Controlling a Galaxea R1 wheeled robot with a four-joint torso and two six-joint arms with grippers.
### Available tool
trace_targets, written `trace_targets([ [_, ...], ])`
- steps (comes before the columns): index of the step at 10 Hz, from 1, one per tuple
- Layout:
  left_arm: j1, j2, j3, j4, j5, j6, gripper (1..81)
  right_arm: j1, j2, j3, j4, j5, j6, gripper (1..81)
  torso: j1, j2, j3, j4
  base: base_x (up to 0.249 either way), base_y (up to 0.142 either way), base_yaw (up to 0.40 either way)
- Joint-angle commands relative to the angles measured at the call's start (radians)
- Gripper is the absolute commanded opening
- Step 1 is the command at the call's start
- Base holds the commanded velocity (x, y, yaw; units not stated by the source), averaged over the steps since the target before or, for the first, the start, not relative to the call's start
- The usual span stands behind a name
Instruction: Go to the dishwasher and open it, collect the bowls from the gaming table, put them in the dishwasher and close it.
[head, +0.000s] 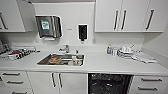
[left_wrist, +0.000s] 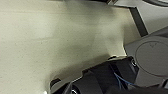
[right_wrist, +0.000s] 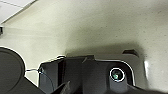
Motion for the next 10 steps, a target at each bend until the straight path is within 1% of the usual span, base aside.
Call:
trace_targets([
  [1,-0.040,0.006,-0.056,-0.011,0.028,-0.003,81.1,0.034,0.026,-0.082,0.004,-0.081,-0.040,81.1,-0.062,0.096,0.000,0.000,0.000,0.000,0.000],
  [3,-0.011,0.055,-0.136,-0.017,0.027,-0.004,81.1,0.004,0.078,-0.153,0.010,-0.046,-0.040,81.1,-0.108,0.168,0.000,0.000,0.000,0.000,0.000],
  [6,0.052,0.135,-0.249,-0.025,0.016,-0.004,81.1,-0.001,0.203,-0.355,0.002,-0.074,-0.040,81.1,-0.178,0.277,0.000,0.000,0.000,0.000,0.000],
  [7,0.068,0.155,-0.279,-0.028,-0.006,-0.004,81.1,-0.009,0.235,-0.395,-0.002,-0.075,-0.042,81.1,-0.201,0.313,0.000,0.000,0.000,0.000,0.000],
  [8,0.080,0.175,-0.306,-0.032,-0.024,-0.004,81.1,-0.019,0.252,-0.403,-0.010,-0.075,-0.057,81.1,-0.224,0.348,0.000,0.000,0.000,0.000,0.000],
  [10,0.094,0.207,-0.352,-0.033,-0.026,-0.004,81.1,-0.035,0.260,-0.400,-0.010,-0.066,-0.063,81.1,-0.269,0.418,0.000,0.000,0.000,0.000,0.000],
])
